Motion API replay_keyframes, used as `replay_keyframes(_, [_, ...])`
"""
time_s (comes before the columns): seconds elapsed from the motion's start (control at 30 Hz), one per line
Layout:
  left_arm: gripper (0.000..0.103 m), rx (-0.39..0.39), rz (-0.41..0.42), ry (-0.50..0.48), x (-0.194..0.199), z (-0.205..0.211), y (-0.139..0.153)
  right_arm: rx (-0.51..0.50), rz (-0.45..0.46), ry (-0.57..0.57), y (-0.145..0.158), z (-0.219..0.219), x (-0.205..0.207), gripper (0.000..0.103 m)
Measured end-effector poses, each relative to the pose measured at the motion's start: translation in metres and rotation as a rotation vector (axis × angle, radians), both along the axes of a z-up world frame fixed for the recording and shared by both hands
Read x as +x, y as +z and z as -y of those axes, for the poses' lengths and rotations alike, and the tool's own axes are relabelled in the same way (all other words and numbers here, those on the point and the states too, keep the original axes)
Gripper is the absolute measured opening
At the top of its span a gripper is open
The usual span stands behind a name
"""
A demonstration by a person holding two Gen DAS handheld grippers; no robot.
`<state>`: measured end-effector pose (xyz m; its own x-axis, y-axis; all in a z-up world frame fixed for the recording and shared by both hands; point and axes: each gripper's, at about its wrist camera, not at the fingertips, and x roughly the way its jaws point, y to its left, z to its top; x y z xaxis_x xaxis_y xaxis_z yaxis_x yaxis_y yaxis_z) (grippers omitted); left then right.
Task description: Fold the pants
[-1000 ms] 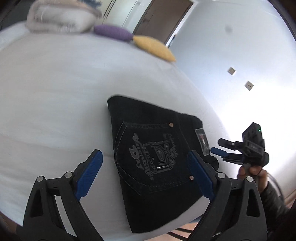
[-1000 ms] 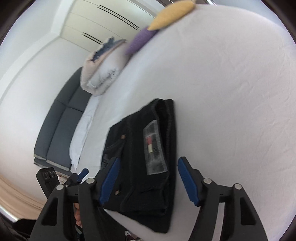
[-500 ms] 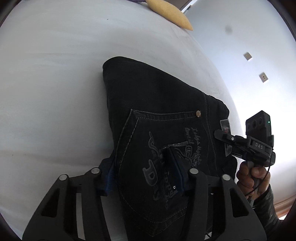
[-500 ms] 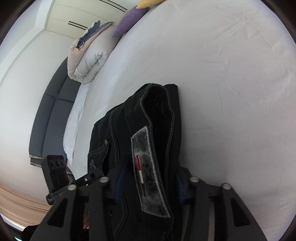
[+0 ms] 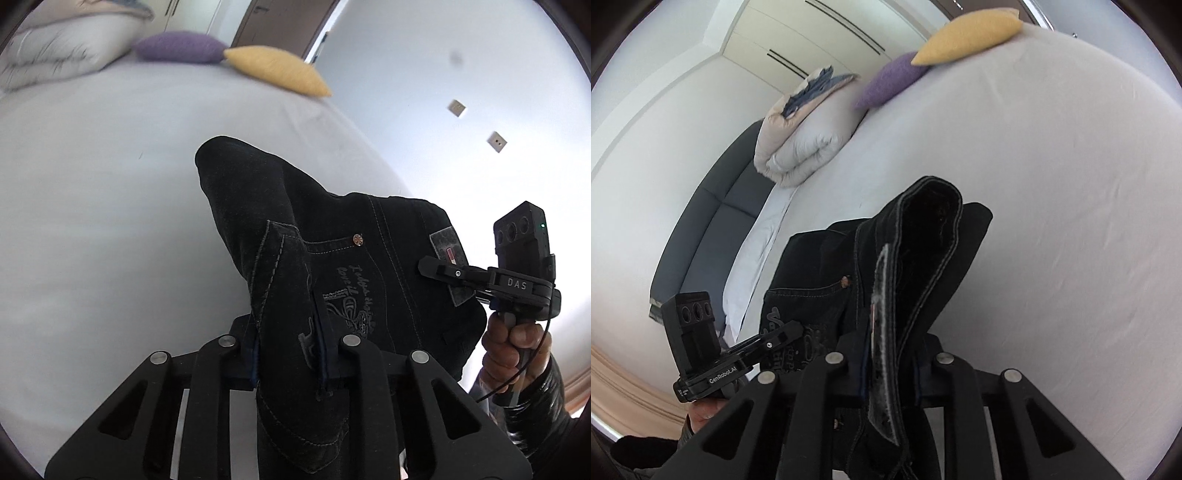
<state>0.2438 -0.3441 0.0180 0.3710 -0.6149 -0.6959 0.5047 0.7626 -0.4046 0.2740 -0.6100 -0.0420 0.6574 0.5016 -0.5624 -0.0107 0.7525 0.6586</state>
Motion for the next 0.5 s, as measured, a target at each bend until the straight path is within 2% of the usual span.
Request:
replay_keyframes(0.1, [0.020,-0.001,0.025,-0.013,0.032,0.024,-0.003,-0.011,-0.001,-0.024,0.003,0.027,0.024,0.018])
replay_keyframes(0.2, [0.020,0.003,-0.001,-0.012,0.066,0.042,-0.019,-0.022,-0.013,-0.040,-0.005,0.048,0.046,0.018])
replay_keyframes(0.37, [0.020,0.036,-0.064,-0.009,0.104,0.059,-0.062,-0.021,-0.097,-0.064,-0.048,0.076,0.079,0.020])
replay_keyframes(0.4, [0.023,0.043,-0.072,-0.003,0.104,0.061,-0.071,-0.029,-0.113,-0.066,-0.056,0.076,0.084,0.021])
replay_keyframes(0.47, [0.030,0.043,-0.072,0.016,0.106,0.060,-0.086,-0.051,-0.132,-0.076,-0.072,0.078,0.086,0.035])
replay_keyframes(0.5, [0.041,0.052,-0.070,0.031,0.106,0.057,-0.091,-0.041,-0.116,-0.078,-0.077,0.080,0.083,0.035])
